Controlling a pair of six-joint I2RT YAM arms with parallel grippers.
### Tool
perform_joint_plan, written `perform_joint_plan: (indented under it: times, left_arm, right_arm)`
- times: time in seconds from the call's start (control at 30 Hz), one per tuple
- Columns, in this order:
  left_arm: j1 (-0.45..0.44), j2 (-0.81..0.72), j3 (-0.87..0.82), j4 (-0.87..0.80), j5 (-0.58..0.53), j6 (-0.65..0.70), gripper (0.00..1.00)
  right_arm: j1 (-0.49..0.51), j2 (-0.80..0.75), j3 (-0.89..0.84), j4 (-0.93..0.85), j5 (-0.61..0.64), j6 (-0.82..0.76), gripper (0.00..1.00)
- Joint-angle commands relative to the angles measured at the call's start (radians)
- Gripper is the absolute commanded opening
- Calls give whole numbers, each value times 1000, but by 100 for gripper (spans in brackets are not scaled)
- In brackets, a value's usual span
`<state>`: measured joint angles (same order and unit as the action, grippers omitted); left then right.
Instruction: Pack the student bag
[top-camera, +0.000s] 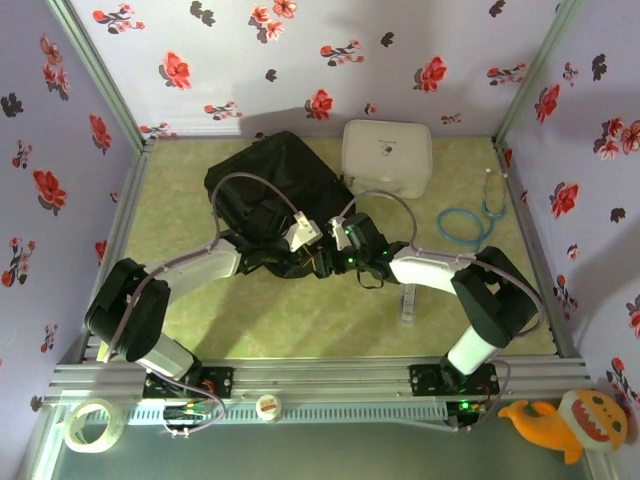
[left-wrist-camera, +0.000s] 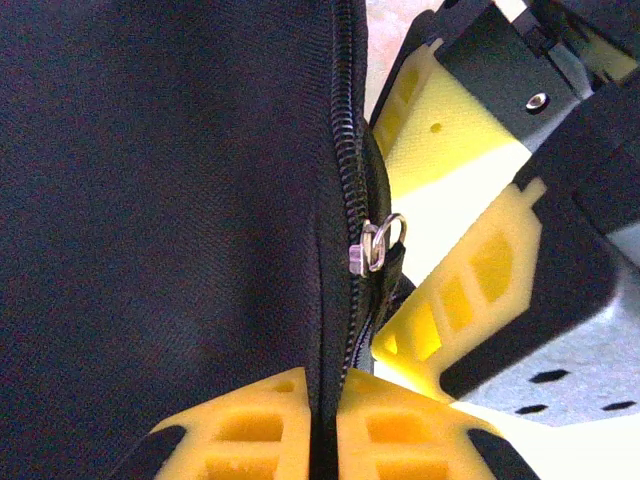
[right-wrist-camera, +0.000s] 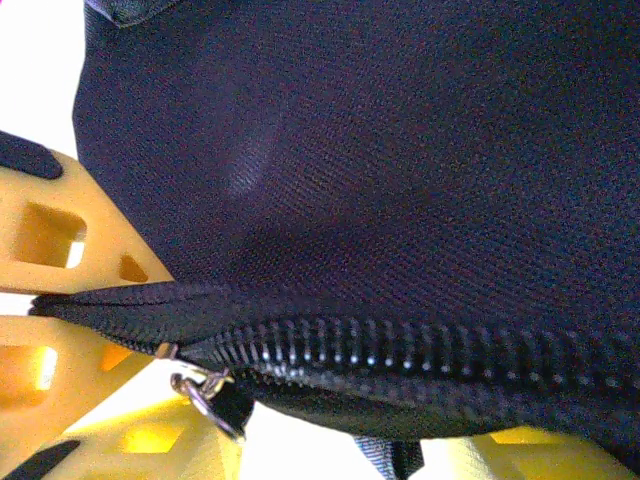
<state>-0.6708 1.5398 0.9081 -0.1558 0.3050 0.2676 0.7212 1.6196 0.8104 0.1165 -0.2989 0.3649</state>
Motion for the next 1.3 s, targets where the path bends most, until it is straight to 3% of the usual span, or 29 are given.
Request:
perform_joint_plan:
  times: [0.0,0.2,0.33,0.43,0.97,1.0,1.13,1.27]
  left_arm:
    - [-1,2,34,-9,77,-7,11]
    - [6,-1,37,-19,77,-2,11]
    - [10,-3,35,-27,77,2,11]
    - [13,-6,37,-37,82,9,10]
    - [16,-2,55,-65,107,18,10]
    - [16,-3,55,-66,107,20,10]
    - [20,-8,54,-67,107,20,10]
    - [29,-16,48,-75,105,24,9]
  right_arm:
    - [7,-22,-7,71,11,-24,51]
    - [9,-61,-60,141,15,-5,53]
    - [9,-124,-138,207,51,9,44]
    - [9,-156,-165,226,51,12,45]
    - [18,-12,-57,242,9,26,52]
    - [18,-6,-45,221,35,32,51]
    - [18,-1,-27,156,120,35,30]
    - [18,-37,-54,142,159,26,20]
